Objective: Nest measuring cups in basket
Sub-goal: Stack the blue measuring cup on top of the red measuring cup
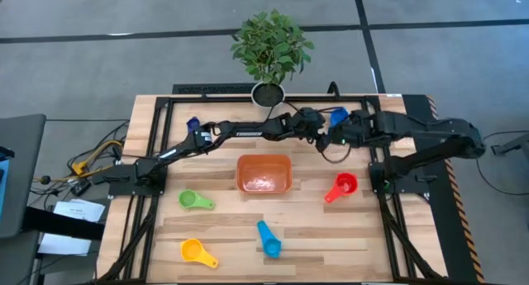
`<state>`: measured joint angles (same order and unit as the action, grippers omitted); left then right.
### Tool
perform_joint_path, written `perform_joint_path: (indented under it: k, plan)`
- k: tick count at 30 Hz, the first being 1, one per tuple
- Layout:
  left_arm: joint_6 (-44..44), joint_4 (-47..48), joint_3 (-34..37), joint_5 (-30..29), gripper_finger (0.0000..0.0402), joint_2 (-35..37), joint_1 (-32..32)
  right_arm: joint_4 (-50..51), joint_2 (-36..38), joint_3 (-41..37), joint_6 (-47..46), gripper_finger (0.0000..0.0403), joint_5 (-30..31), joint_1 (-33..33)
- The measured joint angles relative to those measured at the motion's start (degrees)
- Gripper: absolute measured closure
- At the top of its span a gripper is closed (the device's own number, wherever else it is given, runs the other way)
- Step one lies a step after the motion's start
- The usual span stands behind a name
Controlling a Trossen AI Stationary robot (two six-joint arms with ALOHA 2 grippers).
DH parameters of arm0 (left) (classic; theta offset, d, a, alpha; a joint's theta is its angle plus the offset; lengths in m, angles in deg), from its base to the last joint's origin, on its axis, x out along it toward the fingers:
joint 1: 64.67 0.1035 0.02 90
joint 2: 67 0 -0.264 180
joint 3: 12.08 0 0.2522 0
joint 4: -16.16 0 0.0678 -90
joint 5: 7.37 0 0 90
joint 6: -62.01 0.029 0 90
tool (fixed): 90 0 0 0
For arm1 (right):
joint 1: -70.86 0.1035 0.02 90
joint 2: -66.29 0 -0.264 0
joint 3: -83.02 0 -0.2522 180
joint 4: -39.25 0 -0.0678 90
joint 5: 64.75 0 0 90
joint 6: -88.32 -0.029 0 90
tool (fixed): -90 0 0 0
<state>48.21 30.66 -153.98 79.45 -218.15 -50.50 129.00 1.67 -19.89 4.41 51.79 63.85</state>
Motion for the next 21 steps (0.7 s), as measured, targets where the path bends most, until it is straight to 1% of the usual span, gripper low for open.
perform_joint_path:
  k: [5, 9, 14, 18, 21]
  plan:
    - [-2.1, 12.1, -1.6, 4.3, 0.0161, 1.6, 0.0, -9.1, 2.4, -5.9, 10.1, 0.0174, -3.0, -12.0]
    - [0.7, 19.9, -2.6, 5.6, 0.0177, 4.5, 0.2, -17.7, 2.1, -10.9, 17.9, 0.0194, -7.4, -20.9]
    - [1.3, 29.4, -2.6, 6.4, 0.0201, 7.8, 1.1, -24.6, -1.0, -14.4, 26.3, 0.0216, -10.6, -31.1]
    - [2.6, 34.6, -2.6, 9.3, 0.0215, 9.3, 1.8, -27.6, -5.0, -15.2, 31.7, 0.0224, -12.1, -37.5]
    - [3.8, 38.7, -2.6, 10.2, 0.0221, 9.3, 1.9, -30.8, -8.7, -15.1, 34.9, 0.0227, -14.1, -41.3]
